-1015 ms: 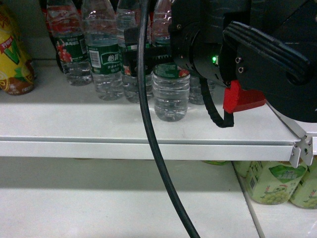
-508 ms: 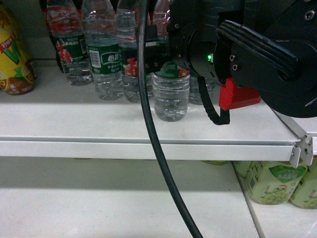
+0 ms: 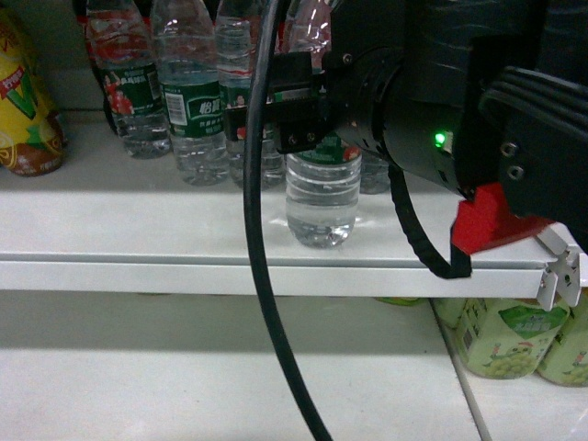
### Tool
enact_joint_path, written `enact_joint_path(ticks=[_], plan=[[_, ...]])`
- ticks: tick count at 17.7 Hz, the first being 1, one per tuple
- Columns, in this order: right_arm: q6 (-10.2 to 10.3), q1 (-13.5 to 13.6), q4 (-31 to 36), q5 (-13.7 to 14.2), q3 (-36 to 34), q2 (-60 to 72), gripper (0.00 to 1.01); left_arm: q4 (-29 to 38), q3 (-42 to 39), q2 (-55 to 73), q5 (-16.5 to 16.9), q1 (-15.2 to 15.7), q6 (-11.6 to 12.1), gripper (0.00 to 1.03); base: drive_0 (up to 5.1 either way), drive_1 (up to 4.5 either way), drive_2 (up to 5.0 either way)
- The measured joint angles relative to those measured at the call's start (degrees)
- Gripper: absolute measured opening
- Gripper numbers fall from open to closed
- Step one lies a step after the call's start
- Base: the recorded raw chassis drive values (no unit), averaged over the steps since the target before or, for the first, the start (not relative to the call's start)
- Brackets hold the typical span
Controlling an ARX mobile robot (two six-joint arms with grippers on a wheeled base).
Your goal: Move water from second to third shelf
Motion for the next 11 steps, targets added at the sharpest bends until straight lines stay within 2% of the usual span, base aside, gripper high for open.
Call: enact_joint_path(ticks=[5,9,10,11], plan=[[-0.07,-0.28,-0.09,-1.55,-11.96,-10.32,0.44,0.00,0.02,0.00,0.00,0.00,0.00,0.98,0.0,0.00,0.0],[-0.81,-4.04,-3.52,-2.23,-21.62,-20.22,0.44,0.00,0.02,0.00,0.00,0.00,0.00,0.98,0.0,0.00,0.0],[-1.73,-5.46,-4.96,-2.23,-23.80,-23.89,0.44,0.00,0.02,0.00,0.00,0.00,0.00,0.98,0.0,0.00,0.0],[-1.79,-7.10,-5.86,-2.45,-25.99,-28.02,0.44,0.00,0.00,0.00,0.00,0.00,0.00,0.98,0.0,0.00,0.0]])
